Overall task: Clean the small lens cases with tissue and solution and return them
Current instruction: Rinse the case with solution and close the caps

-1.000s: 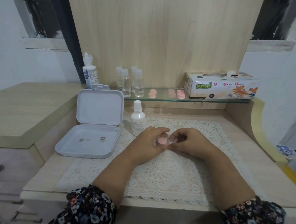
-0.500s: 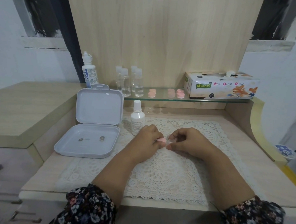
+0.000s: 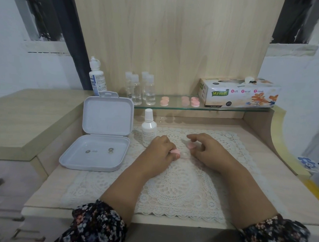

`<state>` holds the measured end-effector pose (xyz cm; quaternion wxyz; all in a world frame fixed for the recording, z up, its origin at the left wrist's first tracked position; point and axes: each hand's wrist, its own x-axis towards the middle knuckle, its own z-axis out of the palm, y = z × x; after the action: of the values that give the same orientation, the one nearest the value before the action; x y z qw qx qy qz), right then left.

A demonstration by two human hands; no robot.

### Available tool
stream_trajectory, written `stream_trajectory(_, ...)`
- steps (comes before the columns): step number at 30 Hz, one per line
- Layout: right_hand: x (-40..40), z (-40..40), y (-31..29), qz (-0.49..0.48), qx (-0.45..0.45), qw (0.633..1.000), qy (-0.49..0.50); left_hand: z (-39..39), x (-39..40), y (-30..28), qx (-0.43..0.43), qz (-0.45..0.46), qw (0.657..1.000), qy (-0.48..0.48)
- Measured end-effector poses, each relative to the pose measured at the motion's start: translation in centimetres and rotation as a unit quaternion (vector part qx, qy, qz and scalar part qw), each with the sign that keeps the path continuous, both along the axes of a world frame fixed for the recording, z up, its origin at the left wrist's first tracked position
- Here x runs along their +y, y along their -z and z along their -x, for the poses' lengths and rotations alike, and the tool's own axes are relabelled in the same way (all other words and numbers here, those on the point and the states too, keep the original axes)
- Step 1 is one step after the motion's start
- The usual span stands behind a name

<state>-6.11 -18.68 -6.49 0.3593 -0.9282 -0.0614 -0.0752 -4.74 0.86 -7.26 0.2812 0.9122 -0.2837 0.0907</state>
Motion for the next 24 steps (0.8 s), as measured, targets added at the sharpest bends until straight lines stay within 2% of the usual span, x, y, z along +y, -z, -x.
stream_trajectory(2, 0.3, -0.3, 0.2, 0.049, -0.007, 0.999, 0.007, 0.0, 0.0, -0.1, -0.004, -0.002, 1.0, -0.002)
stream_trajectory(5, 0.4, -0.3, 0.2, 0.044, -0.003, 0.999, 0.025, 0.0, 0.0, -0.1, -0.009, -0.006, 1.0, -0.007)
stream_trajectory(7, 0.4, -0.2, 0.1, -0.024, -0.01, 0.999, 0.036, 0.0, 0.0, -0.1, -0.01, -0.004, 1.0, -0.01)
stream_trajectory(10, 0.6, 0.1, -0.3, -0.175, -0.018, 0.984, 0.014, -0.1, 0.0, 0.0, -0.012, -0.005, 1.0, -0.014)
stream_trajectory(12, 0.8, 0.4, -0.4, -0.214, -0.003, 0.977, -0.021, -0.1, 0.0, 0.0, -0.013, -0.004, 1.0, -0.016)
stream_trajectory(17, 0.9, 0.7, -0.6, -0.142, 0.018, 0.989, -0.046, -0.2, 0.0, 0.1, -0.021, -0.006, 1.0, -0.017)
stream_trajectory(24, 0.9, 0.7, -0.6, -0.145, 0.037, 0.987, -0.057, -0.3, 0.0, 0.2, -0.024, -0.004, 1.0, -0.016)
